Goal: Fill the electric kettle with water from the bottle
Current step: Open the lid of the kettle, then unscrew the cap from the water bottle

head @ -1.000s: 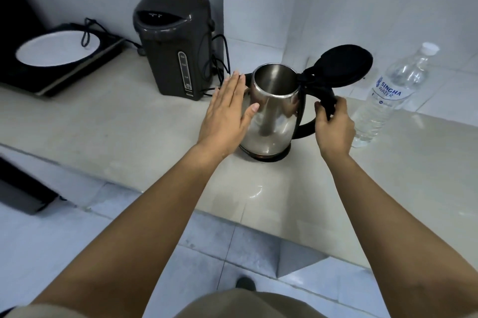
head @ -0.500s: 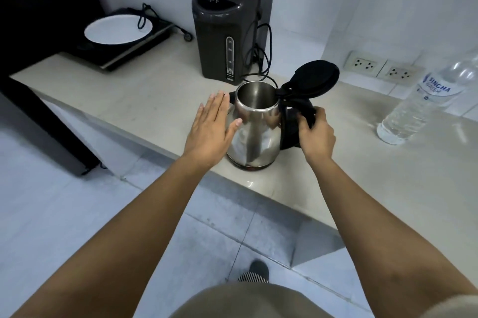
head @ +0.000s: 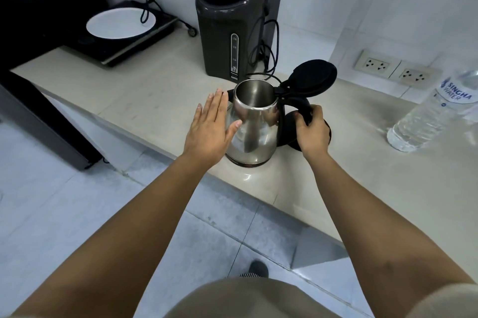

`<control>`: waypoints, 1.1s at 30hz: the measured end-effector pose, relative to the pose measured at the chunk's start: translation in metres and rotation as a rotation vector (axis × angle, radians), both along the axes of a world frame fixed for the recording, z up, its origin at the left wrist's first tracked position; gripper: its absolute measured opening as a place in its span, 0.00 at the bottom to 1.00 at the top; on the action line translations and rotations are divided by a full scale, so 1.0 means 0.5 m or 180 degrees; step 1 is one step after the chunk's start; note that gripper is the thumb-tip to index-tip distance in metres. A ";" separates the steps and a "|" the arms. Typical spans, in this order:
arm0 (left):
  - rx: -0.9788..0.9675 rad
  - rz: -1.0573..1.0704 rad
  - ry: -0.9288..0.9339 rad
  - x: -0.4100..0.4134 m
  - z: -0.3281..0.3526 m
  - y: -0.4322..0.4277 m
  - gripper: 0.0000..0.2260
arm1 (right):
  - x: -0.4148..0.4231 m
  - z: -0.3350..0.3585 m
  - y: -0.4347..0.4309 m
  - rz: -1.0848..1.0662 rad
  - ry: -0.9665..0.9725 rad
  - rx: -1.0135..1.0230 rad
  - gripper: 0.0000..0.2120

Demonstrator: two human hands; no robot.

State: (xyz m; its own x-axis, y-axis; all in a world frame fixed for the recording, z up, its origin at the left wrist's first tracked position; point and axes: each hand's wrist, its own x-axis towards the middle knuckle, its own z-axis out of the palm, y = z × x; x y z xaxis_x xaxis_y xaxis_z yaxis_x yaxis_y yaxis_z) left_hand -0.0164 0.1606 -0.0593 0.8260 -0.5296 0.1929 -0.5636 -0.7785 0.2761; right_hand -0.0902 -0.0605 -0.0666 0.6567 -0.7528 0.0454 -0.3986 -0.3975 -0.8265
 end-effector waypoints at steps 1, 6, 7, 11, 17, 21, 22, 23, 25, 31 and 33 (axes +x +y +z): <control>-0.0001 0.0012 -0.0018 0.004 -0.001 -0.001 0.32 | 0.006 0.001 -0.003 0.0028 0.0021 0.0012 0.15; -0.0078 0.0090 -0.0070 0.013 -0.002 -0.003 0.31 | 0.024 -0.003 -0.011 0.0245 0.0090 0.0116 0.15; -0.0102 0.0096 -0.0058 0.012 -0.003 -0.003 0.31 | 0.027 -0.003 -0.012 0.0294 0.0122 0.0105 0.15; -0.0105 0.0112 -0.0024 0.009 -0.001 -0.003 0.31 | 0.029 0.001 -0.011 0.0449 0.0292 -0.0046 0.17; -0.0229 0.0194 -0.0019 -0.015 0.010 -0.016 0.31 | -0.016 -0.010 -0.002 0.0564 0.0439 -0.0100 0.30; -0.0468 -0.0010 -0.0219 -0.068 0.012 -0.025 0.30 | -0.071 -0.022 -0.007 0.0532 0.0618 -0.0395 0.31; -0.0579 -0.0094 -0.0256 -0.085 0.010 -0.027 0.29 | -0.085 -0.024 -0.009 0.0515 0.0628 -0.0475 0.31; -0.0695 -0.0206 -0.0260 -0.105 0.008 -0.029 0.28 | -0.103 -0.025 -0.011 0.0478 0.0620 -0.0547 0.30; -0.0791 -0.0498 -0.0140 -0.142 -0.002 -0.039 0.26 | -0.141 -0.025 -0.015 0.0367 0.0618 -0.0673 0.29; -0.0447 -0.1153 0.0269 -0.219 -0.026 -0.130 0.26 | -0.269 -0.031 -0.054 -0.0041 0.0765 -0.0912 0.28; -0.0355 -0.1239 0.0407 -0.235 -0.027 -0.171 0.27 | -0.303 -0.028 -0.079 -0.0238 0.0732 -0.0947 0.28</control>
State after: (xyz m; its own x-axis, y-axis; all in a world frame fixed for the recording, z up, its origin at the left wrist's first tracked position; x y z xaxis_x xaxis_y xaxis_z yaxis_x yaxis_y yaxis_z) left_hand -0.1339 0.0753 -0.0729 0.5895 -0.7884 0.1756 -0.7654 -0.4758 0.4333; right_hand -0.2415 -0.0999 -0.0806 0.6188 -0.7752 0.1270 -0.5973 -0.5693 -0.5649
